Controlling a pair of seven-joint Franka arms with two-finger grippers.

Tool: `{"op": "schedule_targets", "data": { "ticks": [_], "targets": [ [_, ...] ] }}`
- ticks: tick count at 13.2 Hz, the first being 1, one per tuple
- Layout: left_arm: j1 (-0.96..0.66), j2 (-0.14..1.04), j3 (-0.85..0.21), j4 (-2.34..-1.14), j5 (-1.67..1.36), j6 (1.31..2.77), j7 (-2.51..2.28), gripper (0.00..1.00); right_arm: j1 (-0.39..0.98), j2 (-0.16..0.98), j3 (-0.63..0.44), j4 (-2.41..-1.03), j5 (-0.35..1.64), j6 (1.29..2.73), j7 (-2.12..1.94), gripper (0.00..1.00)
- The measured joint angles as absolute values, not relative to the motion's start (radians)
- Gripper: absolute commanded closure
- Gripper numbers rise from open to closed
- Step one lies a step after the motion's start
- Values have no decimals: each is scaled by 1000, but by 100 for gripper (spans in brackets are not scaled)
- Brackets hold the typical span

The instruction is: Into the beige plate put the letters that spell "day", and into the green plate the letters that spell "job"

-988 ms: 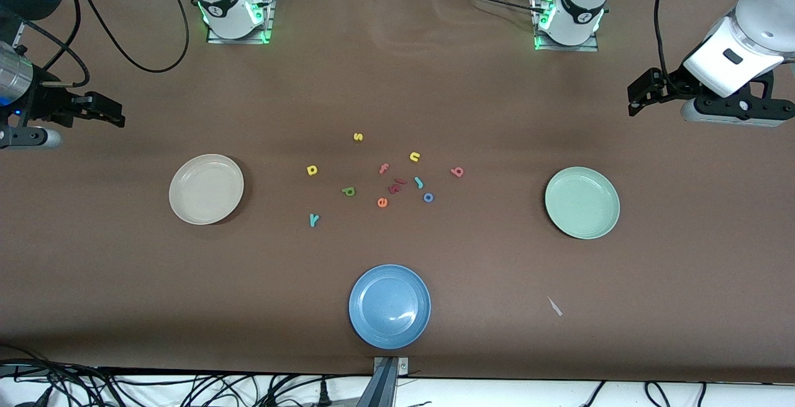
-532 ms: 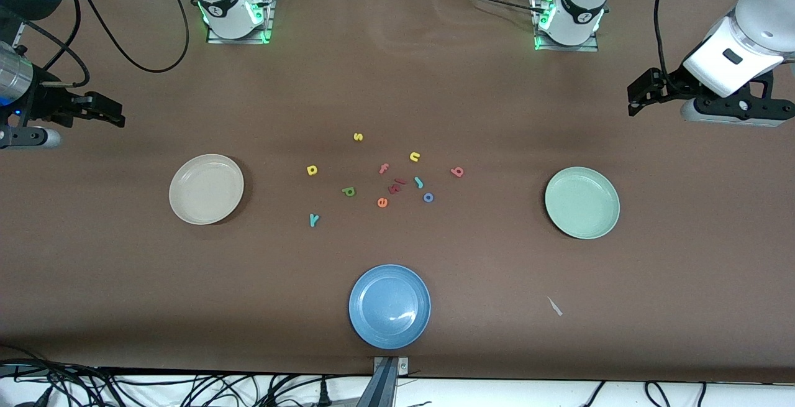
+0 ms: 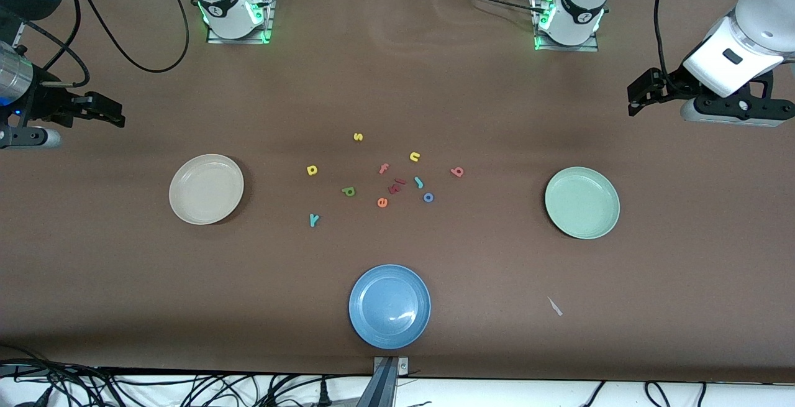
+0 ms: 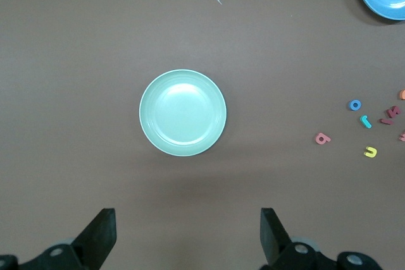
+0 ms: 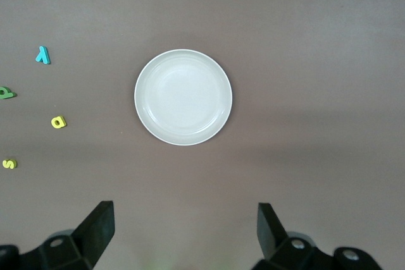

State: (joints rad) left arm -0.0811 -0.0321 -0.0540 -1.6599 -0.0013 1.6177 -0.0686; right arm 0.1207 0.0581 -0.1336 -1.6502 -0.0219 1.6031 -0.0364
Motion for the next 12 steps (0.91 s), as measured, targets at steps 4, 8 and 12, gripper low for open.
{"op": "schedule_targets", "data": {
  "ticks": [4, 8, 12],
  "targets": [
    [-81, -32, -54, -1660, -1, 1618, -69, 0, 121, 59, -132, -1650, -21, 1603, -40, 0],
    [-81, -32, -54, -1660, -1, 1618, -69, 0, 139, 66, -108, -1650, -15, 1602, -55, 0],
    [-81, -32, -54, -1660, -1, 1618, -69, 0, 189, 86, -38, -1651, -14, 1601, -33, 0]
  ]
}}
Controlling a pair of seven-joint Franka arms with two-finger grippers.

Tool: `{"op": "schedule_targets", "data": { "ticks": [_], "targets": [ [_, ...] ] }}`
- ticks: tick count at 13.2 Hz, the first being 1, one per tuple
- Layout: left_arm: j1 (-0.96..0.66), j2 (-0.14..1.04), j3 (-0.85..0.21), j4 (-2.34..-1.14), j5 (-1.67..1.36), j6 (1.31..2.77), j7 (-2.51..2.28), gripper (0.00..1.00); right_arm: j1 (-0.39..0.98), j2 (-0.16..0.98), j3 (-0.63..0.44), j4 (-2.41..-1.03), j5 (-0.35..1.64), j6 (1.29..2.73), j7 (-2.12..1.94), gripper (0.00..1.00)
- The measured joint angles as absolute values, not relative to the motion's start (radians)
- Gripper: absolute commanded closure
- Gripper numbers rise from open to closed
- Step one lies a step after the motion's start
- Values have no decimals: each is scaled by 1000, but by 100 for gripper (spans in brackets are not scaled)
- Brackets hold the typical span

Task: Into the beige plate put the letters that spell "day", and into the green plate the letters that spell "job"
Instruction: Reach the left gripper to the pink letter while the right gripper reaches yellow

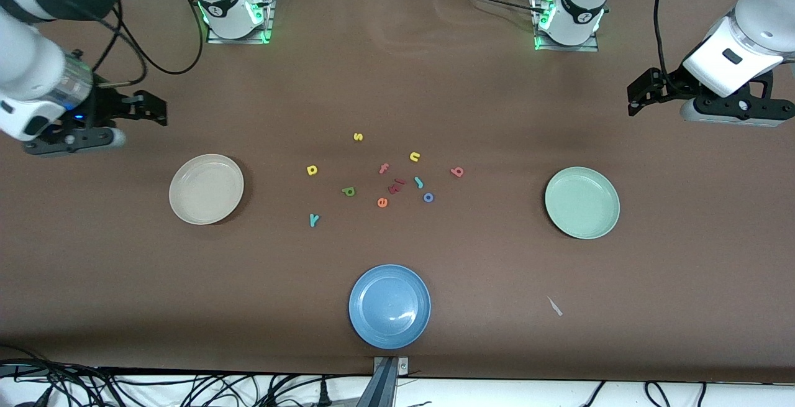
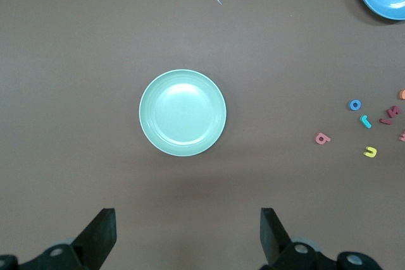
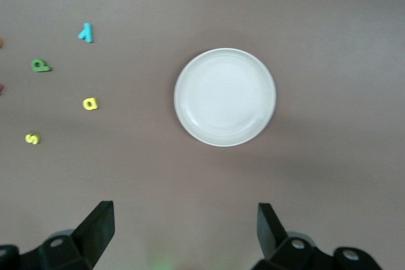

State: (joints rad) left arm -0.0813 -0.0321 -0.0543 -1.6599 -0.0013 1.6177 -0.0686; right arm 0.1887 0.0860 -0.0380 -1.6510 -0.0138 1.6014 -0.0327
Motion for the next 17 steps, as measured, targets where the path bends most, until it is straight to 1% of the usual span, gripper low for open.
{"op": "schedule_targets", "data": {
  "ticks": [3, 6, 8, 10, 12, 15, 17],
  "targets": [
    [-81, -32, -54, -1660, -1, 1618, -69, 0, 229, 121, -12, -1653, -6, 1615, -28, 0],
    [-81, -32, -55, -1660, -1, 1618, -69, 0, 278, 194, -2, -1658, 23, 1628, -28, 0],
    [-81, -32, -55, -1660, -1, 1618, -69, 0, 316, 254, 0, -1659, 30, 1675, -18, 0],
    [-81, -32, -55, -1660, -1, 1618, -69, 0, 328, 276, 0, -1662, 38, 1722, 38, 0],
    [-81, -32, -55, -1660, -1, 1618, -69, 0, 344, 292, 0, -1694, 40, 1817, 85, 0],
    [-81, -32, -54, -1660, -1, 1618, -69, 0, 385, 307, 1, -1824, 40, 2031, 170, 0],
    [-83, -22, -55, -1670, 0, 1612, -69, 0, 394, 309, 4, -1894, 40, 2125, 189, 0]
  ]
}}
